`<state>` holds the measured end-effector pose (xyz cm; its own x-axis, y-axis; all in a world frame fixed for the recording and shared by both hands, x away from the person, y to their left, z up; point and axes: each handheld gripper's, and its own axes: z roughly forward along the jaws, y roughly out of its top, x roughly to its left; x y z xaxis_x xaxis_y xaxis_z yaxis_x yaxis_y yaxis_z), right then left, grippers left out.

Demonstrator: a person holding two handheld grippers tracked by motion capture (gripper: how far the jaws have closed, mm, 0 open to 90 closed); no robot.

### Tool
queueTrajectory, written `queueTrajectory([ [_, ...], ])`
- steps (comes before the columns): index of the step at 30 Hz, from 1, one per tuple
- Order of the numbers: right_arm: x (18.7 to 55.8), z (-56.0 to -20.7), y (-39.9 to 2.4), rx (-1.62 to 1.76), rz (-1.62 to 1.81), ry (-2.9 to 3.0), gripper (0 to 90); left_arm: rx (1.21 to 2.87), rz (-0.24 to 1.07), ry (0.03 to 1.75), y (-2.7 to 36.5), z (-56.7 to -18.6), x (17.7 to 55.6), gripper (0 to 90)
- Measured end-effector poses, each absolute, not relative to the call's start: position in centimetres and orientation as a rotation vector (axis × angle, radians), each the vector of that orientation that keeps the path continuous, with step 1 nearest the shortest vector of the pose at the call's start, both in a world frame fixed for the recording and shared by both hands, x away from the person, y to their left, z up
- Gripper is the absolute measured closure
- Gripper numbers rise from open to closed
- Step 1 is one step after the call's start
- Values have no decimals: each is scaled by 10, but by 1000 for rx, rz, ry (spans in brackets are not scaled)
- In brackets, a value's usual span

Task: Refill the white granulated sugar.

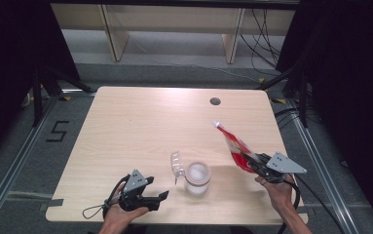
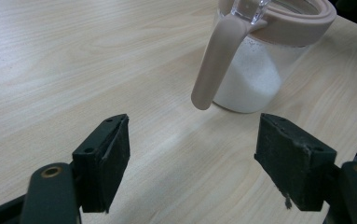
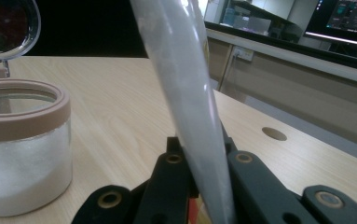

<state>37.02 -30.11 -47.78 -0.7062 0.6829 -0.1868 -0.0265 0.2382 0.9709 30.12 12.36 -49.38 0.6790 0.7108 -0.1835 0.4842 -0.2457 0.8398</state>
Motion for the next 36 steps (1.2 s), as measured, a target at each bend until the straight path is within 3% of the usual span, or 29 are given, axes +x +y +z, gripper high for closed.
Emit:
queueTrajectory([
  [14,389,-495,-301,656,1486,1945,895,1904,296,939,124,-492,300,256],
  [36,381,-504,-313,688,1438,1930,862,1899,292,936,124,-492,299,256],
])
